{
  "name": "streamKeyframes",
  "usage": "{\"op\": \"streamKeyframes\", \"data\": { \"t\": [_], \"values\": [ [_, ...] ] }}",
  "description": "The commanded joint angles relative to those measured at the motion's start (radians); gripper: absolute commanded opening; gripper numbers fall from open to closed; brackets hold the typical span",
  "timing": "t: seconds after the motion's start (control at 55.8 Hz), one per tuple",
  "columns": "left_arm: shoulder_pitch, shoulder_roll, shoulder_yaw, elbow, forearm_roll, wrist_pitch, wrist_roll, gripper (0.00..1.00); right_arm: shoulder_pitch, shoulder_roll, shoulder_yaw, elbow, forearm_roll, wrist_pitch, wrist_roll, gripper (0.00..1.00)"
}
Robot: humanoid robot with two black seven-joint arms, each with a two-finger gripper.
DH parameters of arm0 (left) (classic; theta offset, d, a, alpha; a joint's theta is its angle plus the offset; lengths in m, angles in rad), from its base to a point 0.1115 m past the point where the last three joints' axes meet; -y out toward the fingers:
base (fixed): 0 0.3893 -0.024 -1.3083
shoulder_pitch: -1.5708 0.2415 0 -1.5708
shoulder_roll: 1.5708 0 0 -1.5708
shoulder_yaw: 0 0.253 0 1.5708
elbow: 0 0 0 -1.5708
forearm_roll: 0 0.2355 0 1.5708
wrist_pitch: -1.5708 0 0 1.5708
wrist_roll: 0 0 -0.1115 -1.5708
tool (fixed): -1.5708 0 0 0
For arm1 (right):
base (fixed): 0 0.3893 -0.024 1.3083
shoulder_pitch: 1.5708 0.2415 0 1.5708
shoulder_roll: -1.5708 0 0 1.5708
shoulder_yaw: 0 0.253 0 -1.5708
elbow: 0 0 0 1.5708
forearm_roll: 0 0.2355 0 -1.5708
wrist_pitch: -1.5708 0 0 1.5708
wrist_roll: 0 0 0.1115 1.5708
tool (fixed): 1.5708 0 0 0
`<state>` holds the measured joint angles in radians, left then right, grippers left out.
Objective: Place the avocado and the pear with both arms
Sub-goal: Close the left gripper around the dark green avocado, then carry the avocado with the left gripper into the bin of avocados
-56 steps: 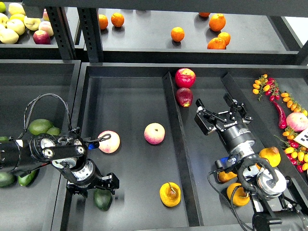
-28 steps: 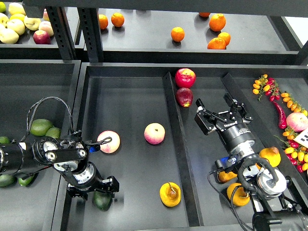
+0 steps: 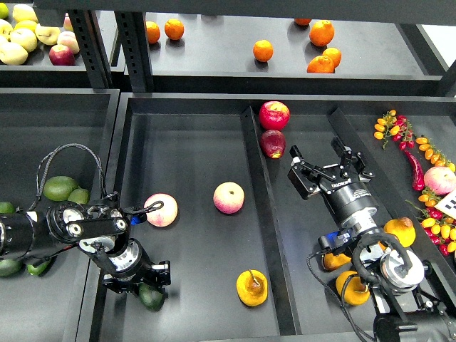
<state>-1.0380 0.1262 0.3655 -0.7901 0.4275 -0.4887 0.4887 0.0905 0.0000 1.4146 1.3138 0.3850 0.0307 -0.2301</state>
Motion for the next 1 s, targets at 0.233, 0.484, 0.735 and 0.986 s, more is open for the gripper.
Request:
{"op": "streamKeyframes", "data": {
  "t": [0.233,0.484,0.735,0.986],
  "values": [
    [-0.051,0.121,-0.129,-0.038,-0.006,0.0,0.0,0.35,0.028,0.0,-0.009,-0.002,-0.001,-0.005,-0.002,1.0],
    [-0.068,0.269,-0.191,-0.075,-0.004,0.0,0.0,0.35,0.083,0.0,-0.012,-0.005,-0.001,-0.046,0.0,1.0],
    [-0.07,0.418,-0.223,-0.121,-0.004,0.0,0.0,0.35,0.089,0.0,-0.016,-0.007,0.0,-0.049,0.0,1.0],
    [-0.068,0.507,-0.246,-0.089,-0.003,0.0,0.0,0.35,0.091,0.0,-0.016,-0.007,0.0,-0.049,0.0,1.0]
  ]
}}
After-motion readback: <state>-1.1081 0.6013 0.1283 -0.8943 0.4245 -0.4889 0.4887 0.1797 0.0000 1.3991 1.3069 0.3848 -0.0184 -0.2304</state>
